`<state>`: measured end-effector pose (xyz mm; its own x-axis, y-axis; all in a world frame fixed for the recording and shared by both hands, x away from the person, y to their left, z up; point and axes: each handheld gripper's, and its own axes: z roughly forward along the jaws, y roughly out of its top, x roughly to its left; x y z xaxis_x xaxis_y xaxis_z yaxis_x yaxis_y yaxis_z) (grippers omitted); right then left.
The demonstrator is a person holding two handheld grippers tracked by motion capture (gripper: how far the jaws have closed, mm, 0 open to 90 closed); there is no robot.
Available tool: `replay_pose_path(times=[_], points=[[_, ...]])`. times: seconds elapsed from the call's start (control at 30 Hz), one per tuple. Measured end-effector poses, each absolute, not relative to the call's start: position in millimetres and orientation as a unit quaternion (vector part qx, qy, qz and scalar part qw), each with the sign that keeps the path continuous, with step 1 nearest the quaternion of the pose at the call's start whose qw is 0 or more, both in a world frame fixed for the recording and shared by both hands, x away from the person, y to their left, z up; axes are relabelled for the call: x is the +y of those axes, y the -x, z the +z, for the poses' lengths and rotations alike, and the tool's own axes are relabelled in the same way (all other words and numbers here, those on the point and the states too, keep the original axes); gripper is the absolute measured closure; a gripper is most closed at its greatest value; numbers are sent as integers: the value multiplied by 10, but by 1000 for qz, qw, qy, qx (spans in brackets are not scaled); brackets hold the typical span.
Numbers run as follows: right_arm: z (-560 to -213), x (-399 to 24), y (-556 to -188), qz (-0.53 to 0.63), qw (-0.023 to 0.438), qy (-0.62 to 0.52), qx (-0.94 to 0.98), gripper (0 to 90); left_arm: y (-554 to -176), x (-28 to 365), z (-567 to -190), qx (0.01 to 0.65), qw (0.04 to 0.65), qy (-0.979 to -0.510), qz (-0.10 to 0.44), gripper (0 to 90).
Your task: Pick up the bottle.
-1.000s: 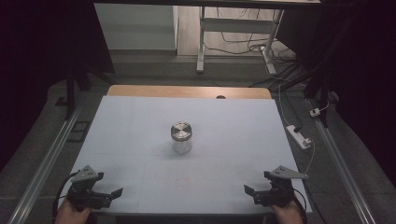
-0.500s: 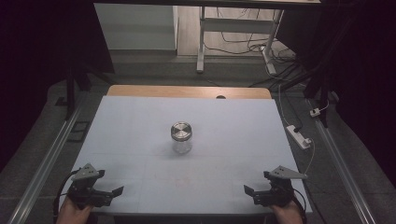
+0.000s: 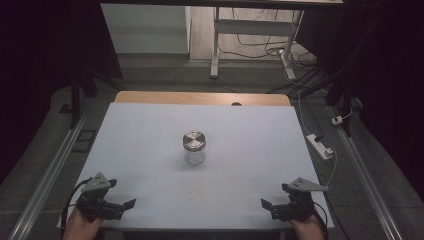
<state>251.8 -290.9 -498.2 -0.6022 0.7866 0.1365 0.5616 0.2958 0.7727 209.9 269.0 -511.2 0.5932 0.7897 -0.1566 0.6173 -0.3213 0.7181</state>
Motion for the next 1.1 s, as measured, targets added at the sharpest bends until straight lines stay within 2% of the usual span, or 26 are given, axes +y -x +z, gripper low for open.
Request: replay_pose_path(times=[0.5,1.1], points=[[-4982,-2912,-2511,411,138,-429,792,0,-2303,2556,-5106,380,428,-814,101,0],[-4982,-2910,-2510,411,138,-428,793,0,-2565,2383,-5108,368,439,-815,87,0]])
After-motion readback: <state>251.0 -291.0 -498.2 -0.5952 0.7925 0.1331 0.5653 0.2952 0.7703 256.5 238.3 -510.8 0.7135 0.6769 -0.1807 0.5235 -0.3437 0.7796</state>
